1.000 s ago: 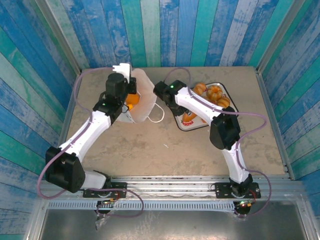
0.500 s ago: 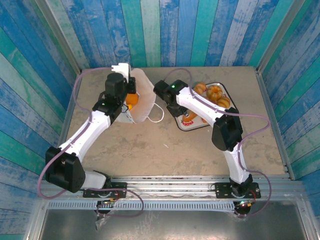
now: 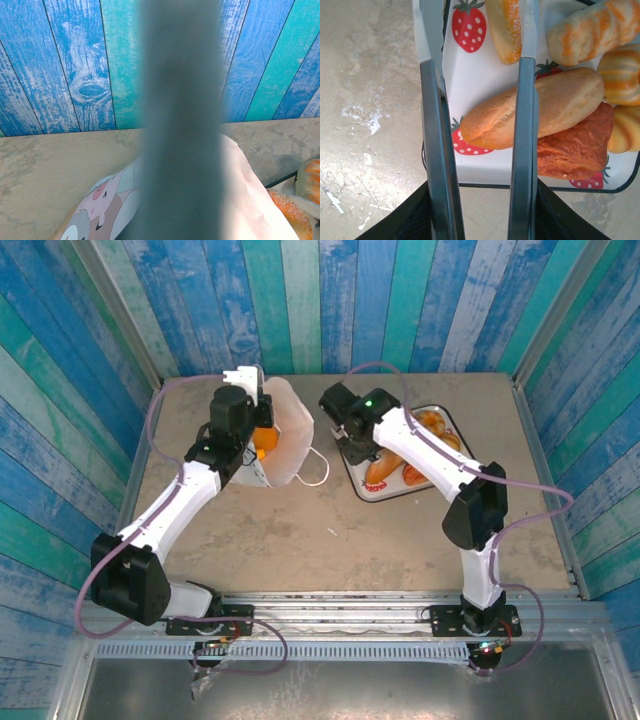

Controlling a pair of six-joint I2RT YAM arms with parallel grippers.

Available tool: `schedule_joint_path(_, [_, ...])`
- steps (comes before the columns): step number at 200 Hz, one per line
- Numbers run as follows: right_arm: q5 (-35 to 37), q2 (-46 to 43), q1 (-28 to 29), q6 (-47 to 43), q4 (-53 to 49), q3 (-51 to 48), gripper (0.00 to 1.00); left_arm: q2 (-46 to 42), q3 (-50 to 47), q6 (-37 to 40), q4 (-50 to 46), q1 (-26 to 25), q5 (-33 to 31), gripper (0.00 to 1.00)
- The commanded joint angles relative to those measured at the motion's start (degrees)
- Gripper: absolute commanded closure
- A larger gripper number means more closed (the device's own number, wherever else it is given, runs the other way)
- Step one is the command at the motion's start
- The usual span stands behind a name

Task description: Take the fake bread out of the paper bag

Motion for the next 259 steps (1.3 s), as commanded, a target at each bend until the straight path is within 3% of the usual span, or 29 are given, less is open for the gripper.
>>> schedule_joint_path(1, [-2.2, -2.5, -2.8, -1.8, 0.9, -0.5, 0.52, -3.2, 1.7, -0.5, 1.3, 0.2, 1.0, 0.98])
schedule_joint_path(47, [-10.2, -2.0, -9.3, -6.6, 3.1, -1.5, 0.5, -3.2, 1.7, -0.3, 1.3, 0.2, 1.3, 0.98])
schedule_joint_path(87, [-13.0, 0.5, -12.9, -8.2, 3.4, -1.1, 0.5, -3.5, 1.6, -0.3, 1.4, 0.2, 1.7, 0.97])
schedule_joint_path(259, [-21.0, 7.4, -17.0, -11.8, 4.2, -2.3, 0.48, -3.5, 1.6, -0.7, 1.8, 0.2, 2.8, 0.97])
